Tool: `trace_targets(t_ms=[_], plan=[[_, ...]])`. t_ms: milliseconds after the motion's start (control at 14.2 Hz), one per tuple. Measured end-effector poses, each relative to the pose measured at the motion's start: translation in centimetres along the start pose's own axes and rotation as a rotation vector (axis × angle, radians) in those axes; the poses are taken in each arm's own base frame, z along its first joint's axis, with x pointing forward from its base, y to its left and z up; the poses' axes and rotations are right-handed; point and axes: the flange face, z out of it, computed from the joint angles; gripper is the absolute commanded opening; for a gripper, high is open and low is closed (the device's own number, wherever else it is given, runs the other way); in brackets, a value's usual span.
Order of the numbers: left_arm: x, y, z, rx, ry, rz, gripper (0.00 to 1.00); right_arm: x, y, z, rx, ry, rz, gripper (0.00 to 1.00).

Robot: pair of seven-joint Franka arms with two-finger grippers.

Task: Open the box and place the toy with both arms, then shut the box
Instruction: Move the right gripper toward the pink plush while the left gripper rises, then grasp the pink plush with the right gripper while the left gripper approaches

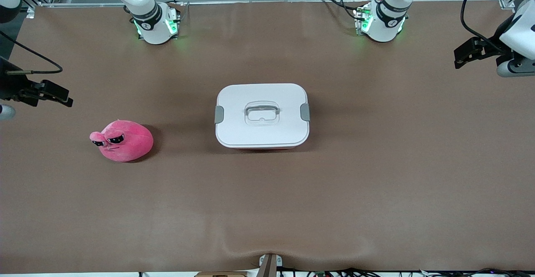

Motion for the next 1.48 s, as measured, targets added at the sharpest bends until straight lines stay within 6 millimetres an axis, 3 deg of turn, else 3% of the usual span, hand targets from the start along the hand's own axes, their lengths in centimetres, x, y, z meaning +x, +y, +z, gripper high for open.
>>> trace_targets(t_ms=[423,564,1057,1480], plan=[[0.3,2.3,0.5,-0.036,-0.016,-0.113,1.0,1.3,-0.1,1.1,-0.001,0.024,-0.023,1.0],[0.2,3.5,0.5,-0.044,-0.019,-0.16,1.0,2.0,-0.1,2.4,-0.002,0.014,-0.028,1.0],[0.7,9.4,2.3,-0.035,-0.049,-0.261,1.0,5.3,0.3,9.6,-0.013,-0.008,-0.027,1.0],[0.6,14.7,3.3,-0.036,-0.046,-0.396,1.0,4.4,-0.7,16.7,-0.028,-0.069,-0.058,1.0]])
